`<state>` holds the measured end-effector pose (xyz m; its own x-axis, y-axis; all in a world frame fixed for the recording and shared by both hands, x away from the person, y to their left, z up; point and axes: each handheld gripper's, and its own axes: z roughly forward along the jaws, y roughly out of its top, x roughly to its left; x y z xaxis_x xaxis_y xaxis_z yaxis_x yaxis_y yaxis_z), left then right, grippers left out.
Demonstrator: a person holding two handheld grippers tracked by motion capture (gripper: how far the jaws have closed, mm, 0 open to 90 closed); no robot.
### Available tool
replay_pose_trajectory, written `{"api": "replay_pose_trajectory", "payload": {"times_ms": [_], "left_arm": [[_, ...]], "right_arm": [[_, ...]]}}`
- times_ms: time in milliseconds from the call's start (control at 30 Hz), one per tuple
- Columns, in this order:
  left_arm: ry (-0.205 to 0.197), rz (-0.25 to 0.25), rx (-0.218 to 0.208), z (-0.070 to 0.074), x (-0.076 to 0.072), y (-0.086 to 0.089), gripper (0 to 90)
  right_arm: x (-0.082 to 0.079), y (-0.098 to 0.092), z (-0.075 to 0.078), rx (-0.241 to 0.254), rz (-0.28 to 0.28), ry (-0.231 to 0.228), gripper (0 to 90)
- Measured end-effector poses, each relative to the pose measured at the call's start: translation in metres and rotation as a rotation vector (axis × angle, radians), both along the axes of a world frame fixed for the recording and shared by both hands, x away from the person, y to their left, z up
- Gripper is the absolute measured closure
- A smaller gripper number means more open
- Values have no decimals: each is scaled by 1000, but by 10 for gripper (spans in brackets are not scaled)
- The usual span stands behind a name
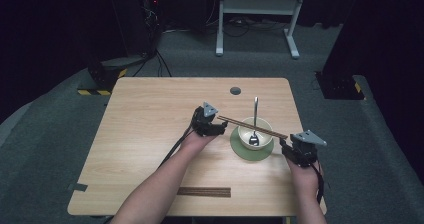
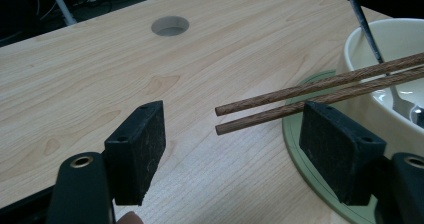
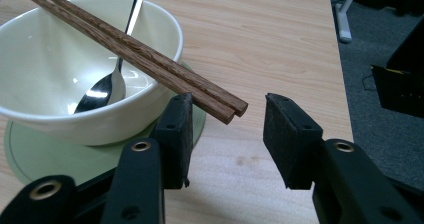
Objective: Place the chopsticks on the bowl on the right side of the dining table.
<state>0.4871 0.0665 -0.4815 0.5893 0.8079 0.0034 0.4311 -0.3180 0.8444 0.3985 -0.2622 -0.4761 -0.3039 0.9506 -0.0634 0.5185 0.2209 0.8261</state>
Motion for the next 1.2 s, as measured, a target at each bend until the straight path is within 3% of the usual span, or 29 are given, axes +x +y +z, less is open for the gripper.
{"api": "replay_pose_trajectory", "payload": {"times_ms": [367, 800, 967, 1200], "left_arm": [[-1, -1, -1, -4, -4, -7, 264], [4, -9, -24, -5, -6, -8, 275], [4, -16, -30, -4, -8, -10, 282], [4, -20, -22, -4, -10, -11, 287]], "right_arm": [[12, 4, 0, -22, 36, 5, 519], [10, 6, 1, -15, 30, -4, 502], [6, 9, -3, 13, 14, -17, 491], [2, 16, -1, -11, 32, -38, 489]]}}
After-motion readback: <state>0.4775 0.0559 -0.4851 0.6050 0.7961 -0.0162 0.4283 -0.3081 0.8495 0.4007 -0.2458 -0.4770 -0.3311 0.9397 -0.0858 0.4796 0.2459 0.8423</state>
